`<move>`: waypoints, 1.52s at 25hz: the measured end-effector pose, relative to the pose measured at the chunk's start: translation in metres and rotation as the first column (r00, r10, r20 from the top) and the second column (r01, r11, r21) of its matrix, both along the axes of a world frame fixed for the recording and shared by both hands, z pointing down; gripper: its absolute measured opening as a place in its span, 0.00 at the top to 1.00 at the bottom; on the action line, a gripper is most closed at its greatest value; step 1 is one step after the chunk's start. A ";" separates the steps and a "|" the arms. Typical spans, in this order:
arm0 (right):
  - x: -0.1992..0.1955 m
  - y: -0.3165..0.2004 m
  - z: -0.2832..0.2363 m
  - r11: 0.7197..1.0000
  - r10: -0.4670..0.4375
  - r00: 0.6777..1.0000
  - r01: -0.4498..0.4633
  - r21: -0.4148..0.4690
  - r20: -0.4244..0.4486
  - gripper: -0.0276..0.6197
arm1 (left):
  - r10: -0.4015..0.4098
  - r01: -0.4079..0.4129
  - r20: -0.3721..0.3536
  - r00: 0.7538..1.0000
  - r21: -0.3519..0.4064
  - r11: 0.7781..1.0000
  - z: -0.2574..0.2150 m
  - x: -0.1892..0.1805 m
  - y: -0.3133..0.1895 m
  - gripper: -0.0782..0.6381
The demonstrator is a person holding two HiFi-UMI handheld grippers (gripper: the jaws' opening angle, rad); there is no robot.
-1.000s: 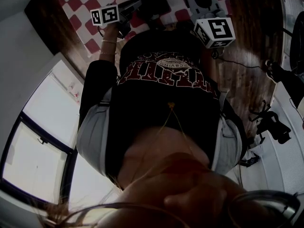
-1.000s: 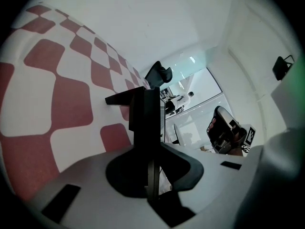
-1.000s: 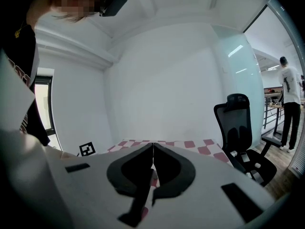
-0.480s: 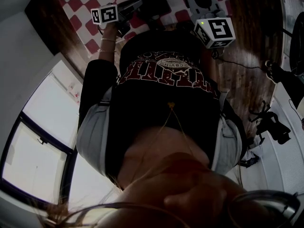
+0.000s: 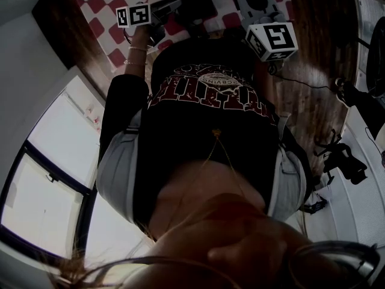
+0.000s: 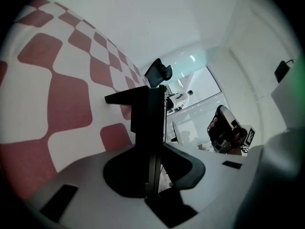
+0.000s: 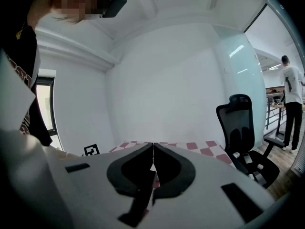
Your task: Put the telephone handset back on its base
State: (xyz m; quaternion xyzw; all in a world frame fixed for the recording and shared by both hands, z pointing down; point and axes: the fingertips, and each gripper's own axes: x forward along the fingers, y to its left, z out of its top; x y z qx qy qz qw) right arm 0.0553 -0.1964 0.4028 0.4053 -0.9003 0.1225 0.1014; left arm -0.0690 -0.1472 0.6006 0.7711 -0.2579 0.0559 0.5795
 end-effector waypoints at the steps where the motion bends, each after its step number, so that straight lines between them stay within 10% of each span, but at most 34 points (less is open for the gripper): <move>1: 0.000 0.000 0.000 1.000 -0.001 1.000 0.001 0.000 0.001 0.93 | 0.009 -0.009 0.021 1.000 0.006 1.000 0.000 0.000 0.000 0.74; 21: 0.006 0.004 -0.004 1.000 0.002 1.000 -0.002 0.002 0.020 0.93 | 0.015 -0.008 -0.054 0.998 0.138 0.990 -0.013 -0.005 -0.001 0.79; 38: 0.003 0.008 -0.005 1.000 -0.007 1.000 0.007 0.001 0.023 0.93 | 0.000 0.015 -0.167 0.986 0.087 0.996 -0.003 -0.007 -0.004 0.78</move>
